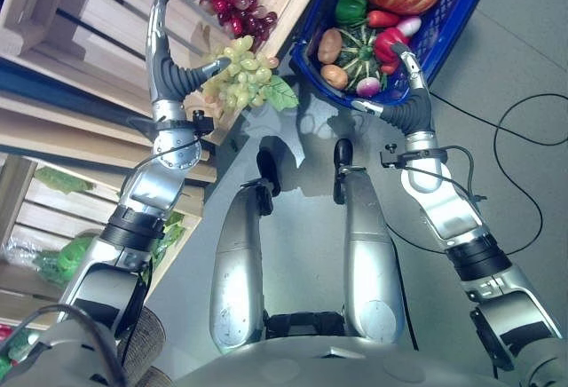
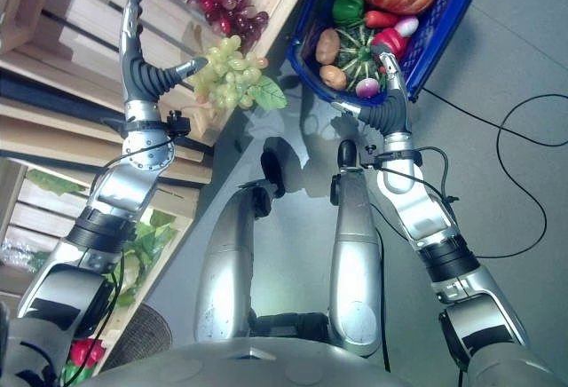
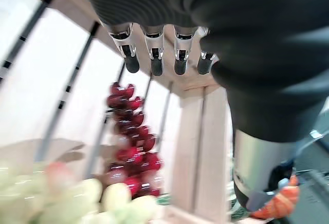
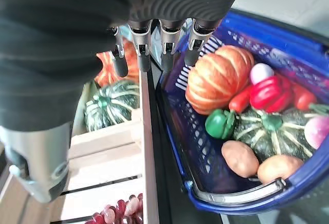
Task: Pick up fruits and vegetables into the basket
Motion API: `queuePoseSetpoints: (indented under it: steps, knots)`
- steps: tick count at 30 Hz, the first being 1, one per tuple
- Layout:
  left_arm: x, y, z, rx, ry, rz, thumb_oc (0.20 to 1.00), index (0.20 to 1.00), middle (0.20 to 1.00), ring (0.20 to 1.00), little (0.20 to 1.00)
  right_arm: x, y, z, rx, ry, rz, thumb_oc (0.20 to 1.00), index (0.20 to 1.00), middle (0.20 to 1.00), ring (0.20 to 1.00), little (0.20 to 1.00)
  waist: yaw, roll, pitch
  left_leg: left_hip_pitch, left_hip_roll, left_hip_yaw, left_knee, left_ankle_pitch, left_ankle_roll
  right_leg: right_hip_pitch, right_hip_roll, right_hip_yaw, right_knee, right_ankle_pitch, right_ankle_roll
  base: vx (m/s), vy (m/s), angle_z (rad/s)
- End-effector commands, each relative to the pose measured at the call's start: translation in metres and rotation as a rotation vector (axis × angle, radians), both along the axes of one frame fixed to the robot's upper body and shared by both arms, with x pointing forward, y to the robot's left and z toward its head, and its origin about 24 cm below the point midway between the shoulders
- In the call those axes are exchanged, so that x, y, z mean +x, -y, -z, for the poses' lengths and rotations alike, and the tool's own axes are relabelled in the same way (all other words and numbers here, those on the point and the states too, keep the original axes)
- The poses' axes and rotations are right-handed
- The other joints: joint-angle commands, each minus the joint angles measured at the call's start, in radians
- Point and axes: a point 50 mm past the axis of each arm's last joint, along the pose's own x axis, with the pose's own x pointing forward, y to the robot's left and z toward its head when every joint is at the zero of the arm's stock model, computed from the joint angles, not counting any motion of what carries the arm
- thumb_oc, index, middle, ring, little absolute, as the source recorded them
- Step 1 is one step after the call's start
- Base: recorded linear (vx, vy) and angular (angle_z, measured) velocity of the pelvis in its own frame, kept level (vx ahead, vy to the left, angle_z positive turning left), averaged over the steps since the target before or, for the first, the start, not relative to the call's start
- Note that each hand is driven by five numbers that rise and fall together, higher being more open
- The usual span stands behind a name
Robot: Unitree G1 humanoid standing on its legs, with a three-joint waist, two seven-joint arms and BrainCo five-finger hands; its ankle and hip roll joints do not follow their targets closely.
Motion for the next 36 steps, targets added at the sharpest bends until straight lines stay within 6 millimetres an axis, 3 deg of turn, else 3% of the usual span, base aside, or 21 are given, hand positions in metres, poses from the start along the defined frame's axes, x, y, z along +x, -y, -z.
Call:
queuePoseSetpoints:
  steps: [1, 14, 20, 36]
  knots:
    - [-0.003, -0.020, 0.000, 0.039, 0.029, -0.128, 1.000, 1.000, 1.000, 1.000, 1.000, -0.017, -0.006, -0.030, -0.006, 0.161, -0.125, 1.000, 1.000, 1.000, 1.000, 1.000, -0.003, -0.018, -0.047, 0.009, -0.039, 0.061, -0.034, -0.075, 0.023, -0.005, 0.054, -0.047, 0.019, -0.068, 0.017, 0.02, 0.017, -0.15]
    - [0.011, -0.050, 0.036, 0.006, -0.168, -0.360, 1.000, 1.000, 1.000, 1.000, 1.000, -0.021, 0.008, -0.034, -0.026, 0.149, -0.167, 1.000, 1.000, 1.000, 1.000, 1.000, -0.052, -0.036, -0.047, -0.075, -0.010, 0.084, 0.015, -0.080, 0.017, -0.104, 0.076, -0.014, 0.063, -0.069, 0.014, 0.01, 0.011, -0.08]
    - [0.013, -0.069, 0.042, -0.021, -0.205, -0.457, 1.000, 1.000, 1.000, 1.000, 1.000, -0.020, 0.019, -0.037, -0.014, 0.162, -0.130, 1.000, 1.000, 1.000, 1.000, 1.000, -0.064, -0.048, -0.047, -0.107, -0.001, 0.087, 0.036, -0.088, 0.018, -0.139, 0.078, -0.009, 0.077, -0.065, 0.017, 0.01, 0.000, -0.02]
    - [0.031, -0.083, 0.021, -0.021, -0.229, -0.547, 1.000, 1.000, 1.000, 1.000, 1.000, -0.012, 0.024, -0.046, -0.028, 0.156, -0.126, 1.000, 1.000, 1.000, 1.000, 1.000, -0.088, -0.056, -0.047, -0.172, 0.008, 0.096, 0.073, -0.108, 0.019, -0.215, 0.082, 0.009, 0.102, -0.058, 0.018, 0.01, 0.006, -0.02]
